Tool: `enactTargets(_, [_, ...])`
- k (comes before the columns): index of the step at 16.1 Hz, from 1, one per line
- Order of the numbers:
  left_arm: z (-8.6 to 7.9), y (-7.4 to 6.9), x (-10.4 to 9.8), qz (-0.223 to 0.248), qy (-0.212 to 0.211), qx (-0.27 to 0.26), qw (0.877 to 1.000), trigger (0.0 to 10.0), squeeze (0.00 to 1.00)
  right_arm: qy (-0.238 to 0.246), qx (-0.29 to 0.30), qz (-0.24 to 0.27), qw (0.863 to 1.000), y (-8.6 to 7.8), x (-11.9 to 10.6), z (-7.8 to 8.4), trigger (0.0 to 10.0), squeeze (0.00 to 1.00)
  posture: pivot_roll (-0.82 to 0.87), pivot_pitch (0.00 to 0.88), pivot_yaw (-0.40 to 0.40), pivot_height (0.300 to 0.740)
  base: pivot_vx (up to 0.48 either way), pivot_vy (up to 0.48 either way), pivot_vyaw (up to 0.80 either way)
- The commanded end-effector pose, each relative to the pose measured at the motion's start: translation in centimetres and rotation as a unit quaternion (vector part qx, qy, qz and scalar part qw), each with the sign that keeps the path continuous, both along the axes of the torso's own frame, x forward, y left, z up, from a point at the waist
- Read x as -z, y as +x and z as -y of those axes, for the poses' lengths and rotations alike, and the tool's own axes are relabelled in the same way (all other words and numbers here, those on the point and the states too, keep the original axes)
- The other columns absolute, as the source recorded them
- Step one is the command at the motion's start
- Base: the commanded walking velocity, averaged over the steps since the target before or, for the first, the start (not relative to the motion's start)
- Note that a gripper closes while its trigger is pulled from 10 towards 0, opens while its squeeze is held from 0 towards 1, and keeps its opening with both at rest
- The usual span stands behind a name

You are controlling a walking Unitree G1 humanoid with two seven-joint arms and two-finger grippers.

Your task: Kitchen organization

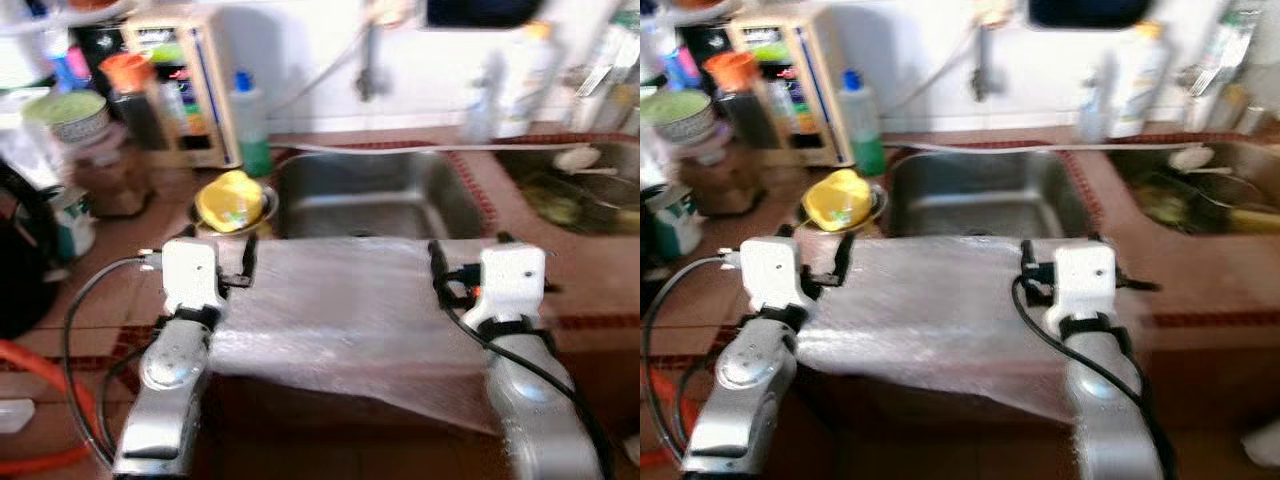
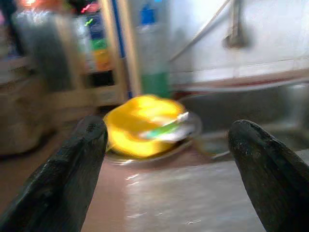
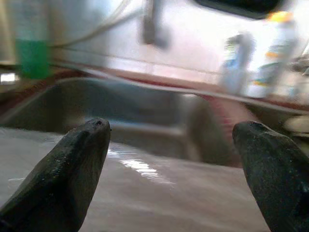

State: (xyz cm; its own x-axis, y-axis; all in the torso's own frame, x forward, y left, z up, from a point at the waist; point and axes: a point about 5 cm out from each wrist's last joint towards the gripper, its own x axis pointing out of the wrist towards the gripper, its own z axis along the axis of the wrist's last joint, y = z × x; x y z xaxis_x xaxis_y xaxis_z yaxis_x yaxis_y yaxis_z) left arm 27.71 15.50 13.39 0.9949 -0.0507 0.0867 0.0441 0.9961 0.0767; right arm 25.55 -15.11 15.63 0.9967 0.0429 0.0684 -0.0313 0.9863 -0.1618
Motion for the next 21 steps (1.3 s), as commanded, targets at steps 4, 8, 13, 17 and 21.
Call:
enactTargets(4, [0.06, 0.07, -0.16, 0.000, -0.003, -0.001, 1.000, 10.0, 0.00, -0.006, 0.004, 0.006, 1.000, 0.02, -0.33, 0.28, 10.0, 0.00, -0.01, 0.012, 0.054, 0.740, 0.000, -0.425, 0.00])
enactTargets(8, [0.13, -0.03, -0.06, -0.003, -0.007, 0.002, 1.000, 10.0, 0.00, -0.006, 0.003, 0.007, 1.000, -0.06, -0.32, 0.19, 10.0, 0.00, -0.01, 0.010, 0.056, 0.740, 0.000, -0.480, 0.00])
enactTargets(13, [0.13, -0.05, 0.26, -0.011, -0.011, -0.002, 1.000, 10.0, 0.00, -0.006, 0.004, 0.007, 1.000, -0.18, -0.27, 0.21, 10.0, 0.00, -0.02, 0.013, 0.058, 0.740, 0.000, -0.355, 0.00])
enactTargets(17, [-0.02, -0.06, -0.07, -0.004, -0.013, -0.002, 1.000, 10.0, 0.00, -0.008, 0.001, 0.011, 1.000, -0.18, -0.35, -0.11, 10.0, 0.00, -0.01, 0.018, 0.060, 0.740, 0.000, 0.000, 0.00])
enactTargets(21, [0.11, -0.04, -0.37, -0.003, -0.027, 0.014, 1.000, 10.0, 0.00, -0.006, -0.003, 0.013, 1.000, -0.06, -0.38, -0.30, 10.0, 0.00, 0.00, 0.018, 0.061, 0.740, 0.000, 0.000, 0.00])
